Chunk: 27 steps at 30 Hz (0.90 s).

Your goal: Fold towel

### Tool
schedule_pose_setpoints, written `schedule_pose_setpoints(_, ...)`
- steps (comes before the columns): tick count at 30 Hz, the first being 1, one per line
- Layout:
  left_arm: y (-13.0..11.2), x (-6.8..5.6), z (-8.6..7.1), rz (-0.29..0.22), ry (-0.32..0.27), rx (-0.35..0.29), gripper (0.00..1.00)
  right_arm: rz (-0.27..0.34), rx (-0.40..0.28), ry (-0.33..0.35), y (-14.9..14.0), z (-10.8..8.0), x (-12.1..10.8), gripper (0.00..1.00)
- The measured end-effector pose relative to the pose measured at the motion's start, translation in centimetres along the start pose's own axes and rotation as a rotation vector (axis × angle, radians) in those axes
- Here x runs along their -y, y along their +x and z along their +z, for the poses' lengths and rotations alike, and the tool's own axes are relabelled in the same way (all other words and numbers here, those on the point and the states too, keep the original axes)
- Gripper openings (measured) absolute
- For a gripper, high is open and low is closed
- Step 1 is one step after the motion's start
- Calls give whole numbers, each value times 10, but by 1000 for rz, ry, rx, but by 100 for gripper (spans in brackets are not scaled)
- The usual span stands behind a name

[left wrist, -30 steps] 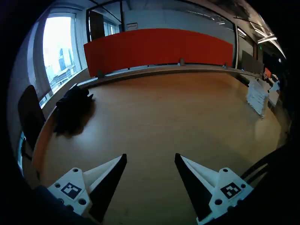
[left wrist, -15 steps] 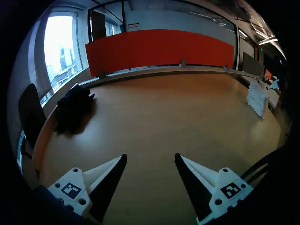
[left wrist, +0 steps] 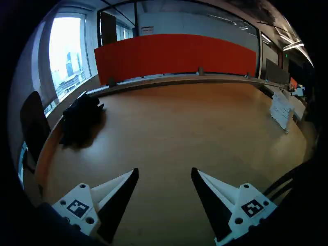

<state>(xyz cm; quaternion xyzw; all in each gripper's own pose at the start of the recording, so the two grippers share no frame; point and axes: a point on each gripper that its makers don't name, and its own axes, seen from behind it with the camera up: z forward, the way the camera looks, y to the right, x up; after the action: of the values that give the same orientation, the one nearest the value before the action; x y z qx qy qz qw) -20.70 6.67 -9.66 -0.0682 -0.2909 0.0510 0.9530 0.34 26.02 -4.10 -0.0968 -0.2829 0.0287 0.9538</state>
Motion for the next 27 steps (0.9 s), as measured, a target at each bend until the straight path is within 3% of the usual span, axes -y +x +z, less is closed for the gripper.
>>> schedule_pose_setpoints(8, 4, 1, -1, -4, 1, -9, 95, 8, -69, -18, -1, -4, 8, 100)
schedule_pose_setpoints(20, 13, 6, -1, -19, 20, -30, 95, 61, -230, -43, 28, -18, 16, 100)
schedule_pose_setpoints(27, 17, 8, 0, -28, 35, -40, 95, 47, -317, -35, 44, -27, 29, 100)
